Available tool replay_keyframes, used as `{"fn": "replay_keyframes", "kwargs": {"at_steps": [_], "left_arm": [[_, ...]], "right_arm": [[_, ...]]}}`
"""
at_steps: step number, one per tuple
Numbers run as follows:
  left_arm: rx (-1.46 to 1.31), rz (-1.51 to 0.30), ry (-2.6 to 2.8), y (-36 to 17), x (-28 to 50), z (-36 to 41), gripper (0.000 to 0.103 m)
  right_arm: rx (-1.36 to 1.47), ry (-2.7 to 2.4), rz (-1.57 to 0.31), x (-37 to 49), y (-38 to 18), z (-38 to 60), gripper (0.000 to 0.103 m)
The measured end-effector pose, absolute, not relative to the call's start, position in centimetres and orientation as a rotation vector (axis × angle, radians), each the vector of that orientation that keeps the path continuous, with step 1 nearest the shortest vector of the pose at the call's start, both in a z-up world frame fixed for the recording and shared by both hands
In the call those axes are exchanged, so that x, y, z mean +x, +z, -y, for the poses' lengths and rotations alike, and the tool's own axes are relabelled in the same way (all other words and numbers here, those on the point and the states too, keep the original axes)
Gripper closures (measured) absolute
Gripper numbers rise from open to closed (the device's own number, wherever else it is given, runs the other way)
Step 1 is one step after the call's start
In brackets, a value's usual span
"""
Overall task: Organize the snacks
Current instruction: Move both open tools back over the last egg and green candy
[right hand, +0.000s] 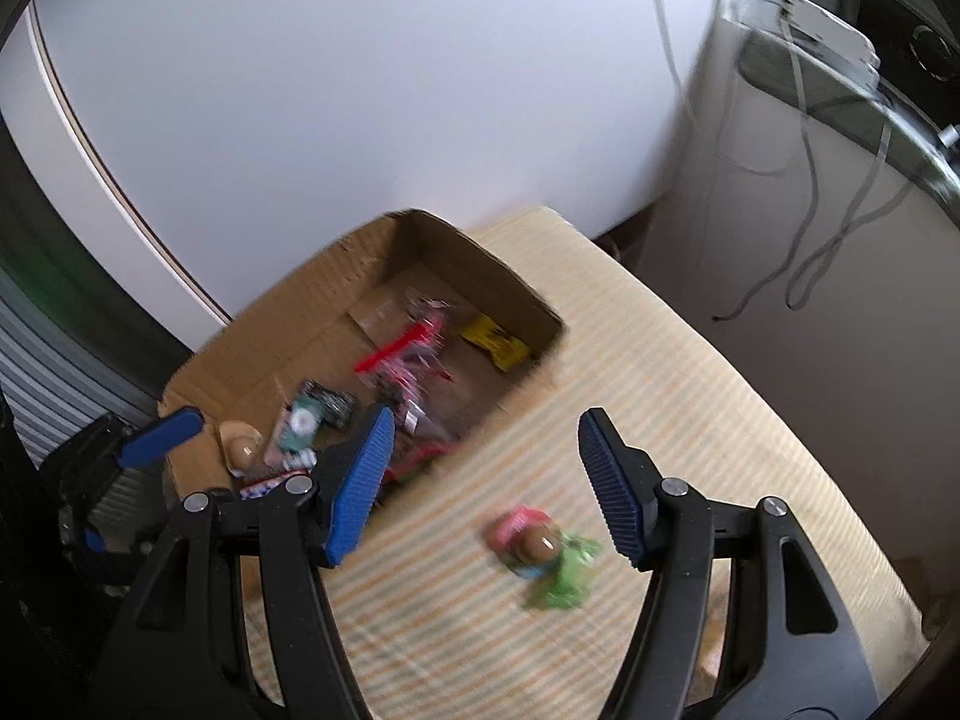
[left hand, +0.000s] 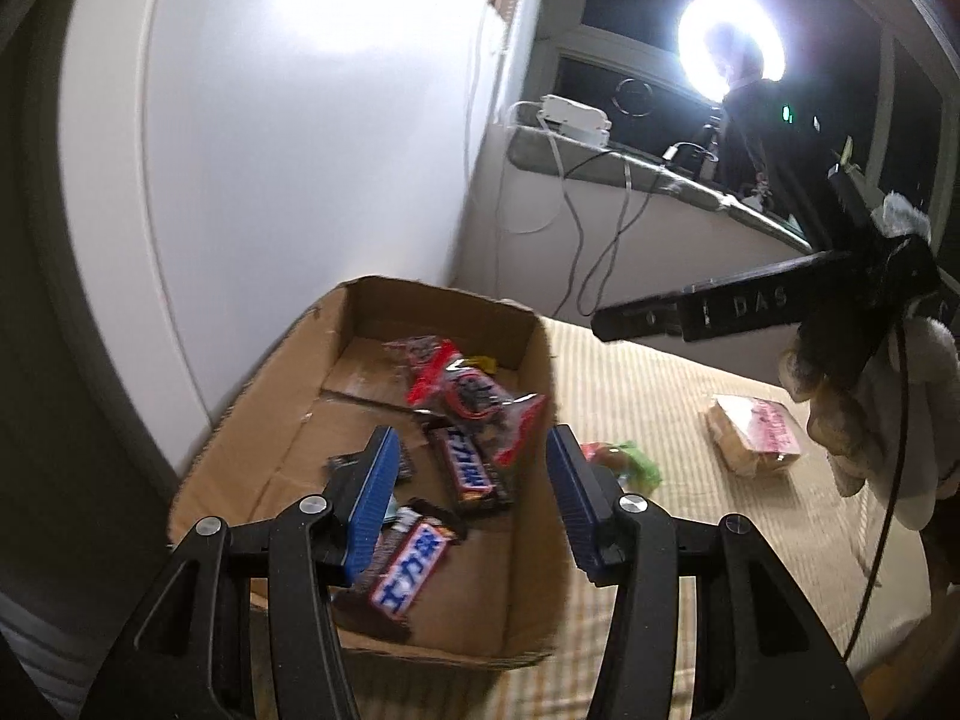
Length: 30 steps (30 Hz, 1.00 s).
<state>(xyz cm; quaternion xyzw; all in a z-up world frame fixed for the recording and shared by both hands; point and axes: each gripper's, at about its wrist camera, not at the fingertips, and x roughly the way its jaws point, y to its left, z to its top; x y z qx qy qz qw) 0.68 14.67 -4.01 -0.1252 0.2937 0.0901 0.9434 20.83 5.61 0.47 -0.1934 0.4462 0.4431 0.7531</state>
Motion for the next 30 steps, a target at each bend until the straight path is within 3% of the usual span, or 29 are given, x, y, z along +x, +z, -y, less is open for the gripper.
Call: {"fn": "replay_keyframes", "kwargs": {"at_steps": [3, 12, 14, 16, 20, 23, 30], "left_arm": [[-0.24, -0.597, 0.149, -3.6, 1.0, -13.2, 0.054], [-0.169, -0.617, 0.009, -3.8, 2.9, -7.7, 0.073], [-0.157, -0.632, -0.015, -4.2, 3.4, -6.7, 0.077], [-0.153, -0.644, -0.034, -4.8, 4.0, -5.8, 0.078], [-0.153, -0.68, -0.048, -6.1, 5.4, -4.7, 0.078], [-0.144, -0.703, -0.048, -7.1, 6.2, -4.2, 0.084], [-0.148, -0.741, -0.035, -8.5, 7.2, -4.5, 0.085]], "right_arm": [[-0.405, 0.94, -0.983, 21.4, -0.3, -3.4, 0.036], [-0.342, 0.918, -1.051, 21.6, -4.6, 1.7, 0.037], [-0.336, 0.918, -1.07, 21.7, -5.6, 2.1, 0.05], [-0.328, 0.926, -1.106, 22.0, -6.8, 2.4, 0.057], [-0.33, 0.941, -1.141, 22.4, -8.7, 2.5, 0.063], [-0.328, 0.957, -1.163, 22.8, -9.8, 2.3, 0.067], [-0.347, 0.969, -1.189, 23.8, -11.3, 2.0, 0.068]]}}
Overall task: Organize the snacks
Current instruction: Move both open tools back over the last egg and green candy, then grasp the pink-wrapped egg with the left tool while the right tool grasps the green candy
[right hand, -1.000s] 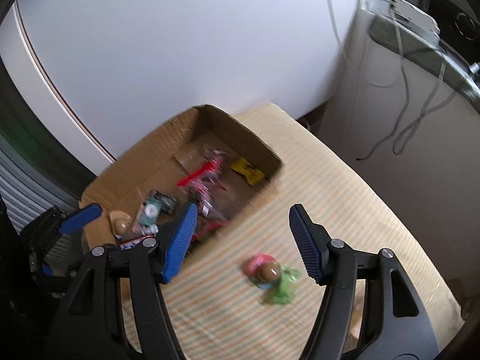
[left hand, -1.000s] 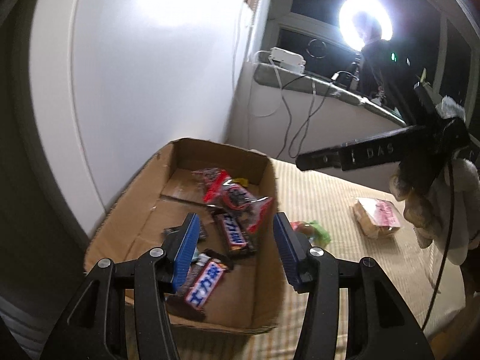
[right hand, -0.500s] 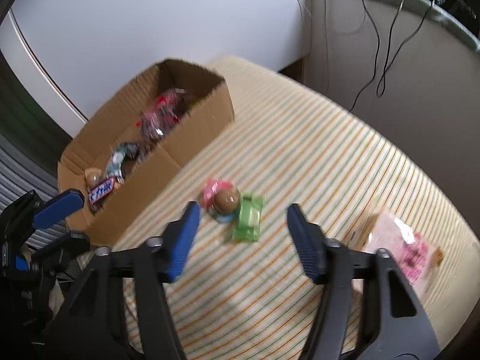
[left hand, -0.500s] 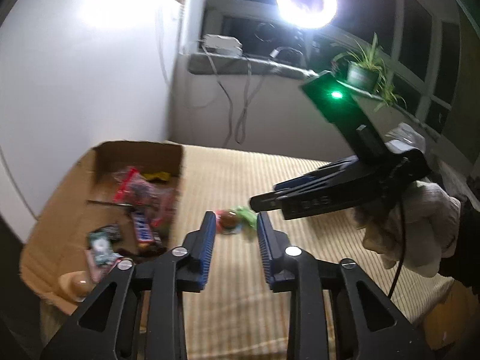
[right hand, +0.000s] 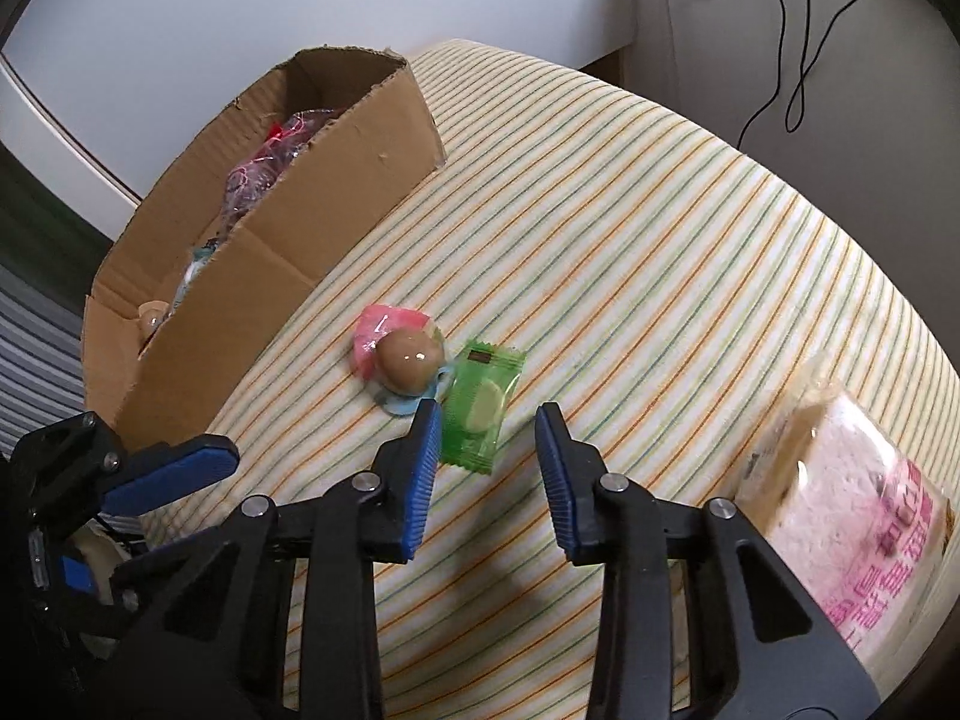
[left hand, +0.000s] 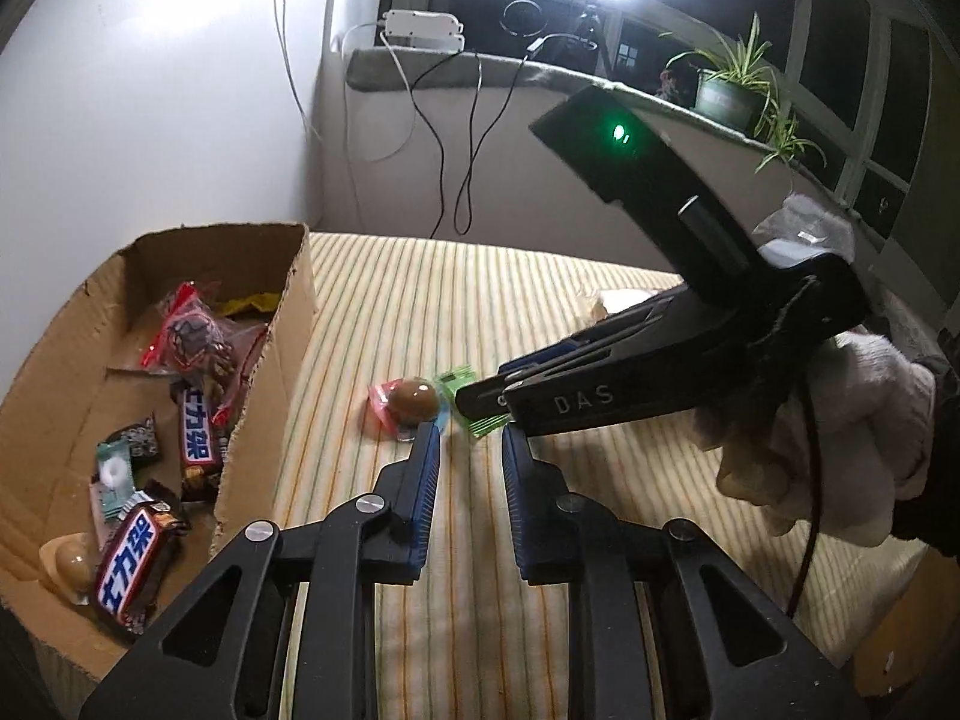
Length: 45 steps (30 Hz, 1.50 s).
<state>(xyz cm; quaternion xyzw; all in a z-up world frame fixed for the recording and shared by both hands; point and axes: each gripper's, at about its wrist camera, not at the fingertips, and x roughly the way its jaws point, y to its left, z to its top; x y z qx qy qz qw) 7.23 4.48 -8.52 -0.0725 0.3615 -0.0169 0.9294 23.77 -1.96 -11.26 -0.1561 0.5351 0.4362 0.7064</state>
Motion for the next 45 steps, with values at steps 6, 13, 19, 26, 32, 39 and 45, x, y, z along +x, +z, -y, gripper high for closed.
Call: {"fn": "replay_keyframes", "kwargs": {"at_steps": [6, 13, 19, 26, 32, 39, 45], "left_arm": [[-0.144, -0.755, -0.022, -9.1, 7.5, -4.7, 0.085], [-0.144, -0.772, -0.008, -9.8, 7.4, -5.0, 0.085], [-0.15, -0.775, -0.001, -10.0, 7.2, -5.1, 0.085], [-0.191, -0.787, 0.031, -10.5, 8.7, -4.9, 0.08], [-0.197, -0.807, 0.114, -11.6, 10.6, -4.6, 0.07], [-0.206, -0.853, 0.173, -11.9, 13.3, -4.8, 0.055], [-0.224, -0.888, 0.159, -12.8, 15.1, -5.2, 0.058]], "right_arm": [[-0.415, 0.977, -1.174, 23.7, -11.3, 0.5, 0.07], [-0.483, 0.988, -1.157, 22.8, -11.5, -0.9, 0.072], [-0.584, 0.95, -1.136, 22.3, -11.6, -1.8, 0.08], [-0.573, 0.95, -1.153, 23.3, -11.6, -1.4, 0.081], [-0.564, 0.95, -1.183, 24.1, -11.2, -1.6, 0.081], [-0.516, 0.967, -1.205, 25.8, -11.0, -0.4, 0.081], [-0.519, 0.983, -1.188, 25.5, -11.0, 0.5, 0.081]]}}
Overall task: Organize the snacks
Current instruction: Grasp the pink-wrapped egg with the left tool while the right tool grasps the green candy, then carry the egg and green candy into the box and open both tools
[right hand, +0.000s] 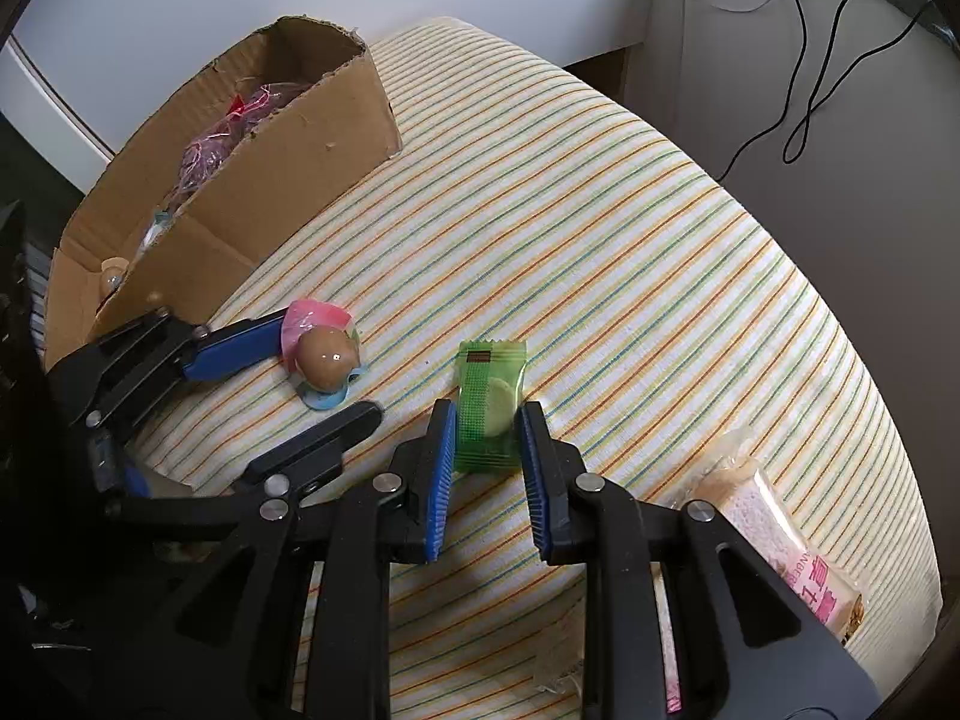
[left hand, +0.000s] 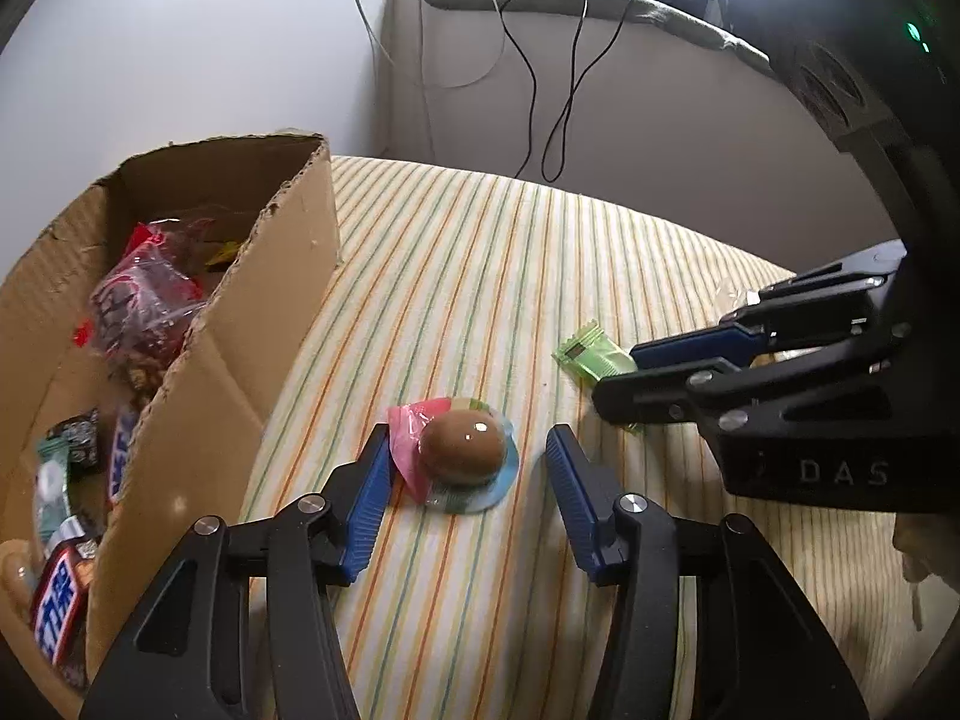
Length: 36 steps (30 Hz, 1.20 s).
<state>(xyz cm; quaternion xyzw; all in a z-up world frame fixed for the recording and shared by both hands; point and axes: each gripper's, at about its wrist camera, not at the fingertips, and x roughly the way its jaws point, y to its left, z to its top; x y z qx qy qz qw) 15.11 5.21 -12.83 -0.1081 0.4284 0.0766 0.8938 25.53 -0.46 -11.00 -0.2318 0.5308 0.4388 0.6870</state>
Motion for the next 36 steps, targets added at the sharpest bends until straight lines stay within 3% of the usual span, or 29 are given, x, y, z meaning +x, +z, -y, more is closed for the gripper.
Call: {"fn": "replay_keyframes", "kwargs": {"at_steps": [1, 6, 17, 36], "left_arm": [[-0.231, -0.885, 0.161, -12.8, 15.1, -5.4, 0.067], [-0.229, -0.874, 0.145, -12.6, 15.1, -5.3, 0.07], [-0.213, -0.817, 0.114, -10.8, 12.0, -4.7, 0.071], [-0.207, -0.679, 0.133, -5.1, 5.9, -5.8, 0.071]], "right_arm": [[-0.512, 0.985, -1.189, 25.5, -10.9, 0.8, 0.081], [-0.511, 0.981, -1.176, 25.4, -10.6, 1.7, 0.081], [-0.476, 0.941, -1.161, 25.3, -9.9, 3.1, 0.081], [-0.432, 0.943, -1.052, 23.1, -3.7, 4.2, 0.081]]}}
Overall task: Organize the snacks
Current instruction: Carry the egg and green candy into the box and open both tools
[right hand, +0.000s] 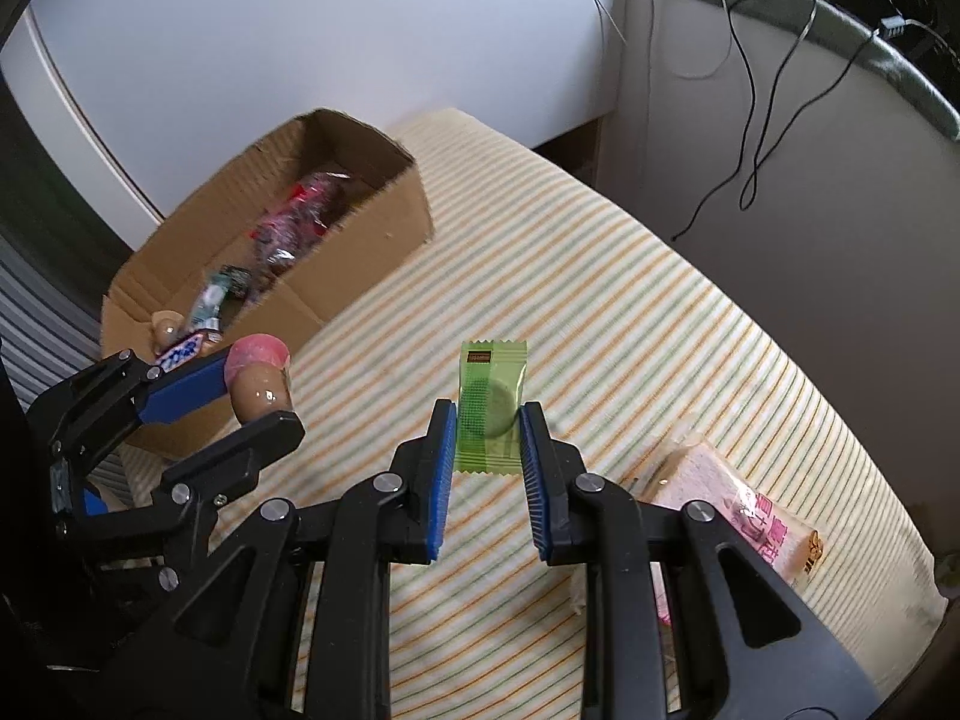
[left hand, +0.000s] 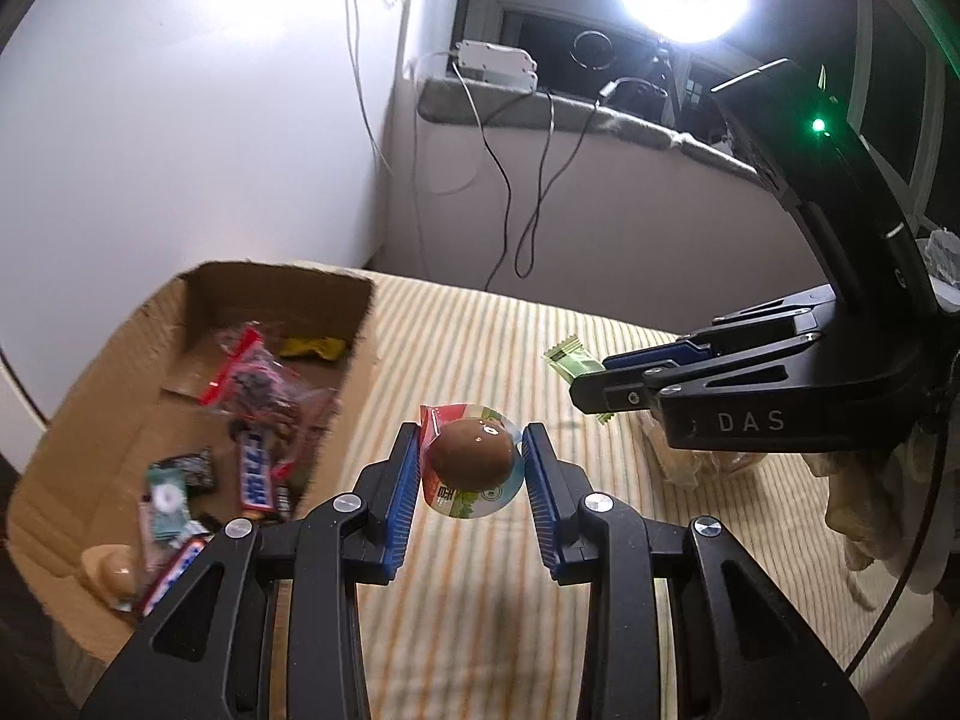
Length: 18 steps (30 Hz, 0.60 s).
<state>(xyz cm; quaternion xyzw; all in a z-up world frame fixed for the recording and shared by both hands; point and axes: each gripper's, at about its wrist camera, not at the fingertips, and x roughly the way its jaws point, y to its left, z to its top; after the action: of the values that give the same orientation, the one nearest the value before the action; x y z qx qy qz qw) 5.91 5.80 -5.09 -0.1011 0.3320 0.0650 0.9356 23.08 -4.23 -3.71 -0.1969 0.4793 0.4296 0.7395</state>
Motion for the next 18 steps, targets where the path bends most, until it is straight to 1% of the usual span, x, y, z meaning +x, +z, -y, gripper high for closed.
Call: {"fn": "replay_keyframes", "kwargs": {"at_steps": [7, 18], "left_arm": [[-0.218, -0.657, 0.166, -4.3, 4.8, -7.7, 0.071], [-0.253, -0.628, 0.223, -3.2, 2.7, -12.6, 0.071]], "right_arm": [[-0.439, 0.96, -1.02, 21.2, -2.7, 1.7, 0.081], [-0.448, 1.016, -0.984, 19.2, -1.4, -3.0, 0.081]]}}
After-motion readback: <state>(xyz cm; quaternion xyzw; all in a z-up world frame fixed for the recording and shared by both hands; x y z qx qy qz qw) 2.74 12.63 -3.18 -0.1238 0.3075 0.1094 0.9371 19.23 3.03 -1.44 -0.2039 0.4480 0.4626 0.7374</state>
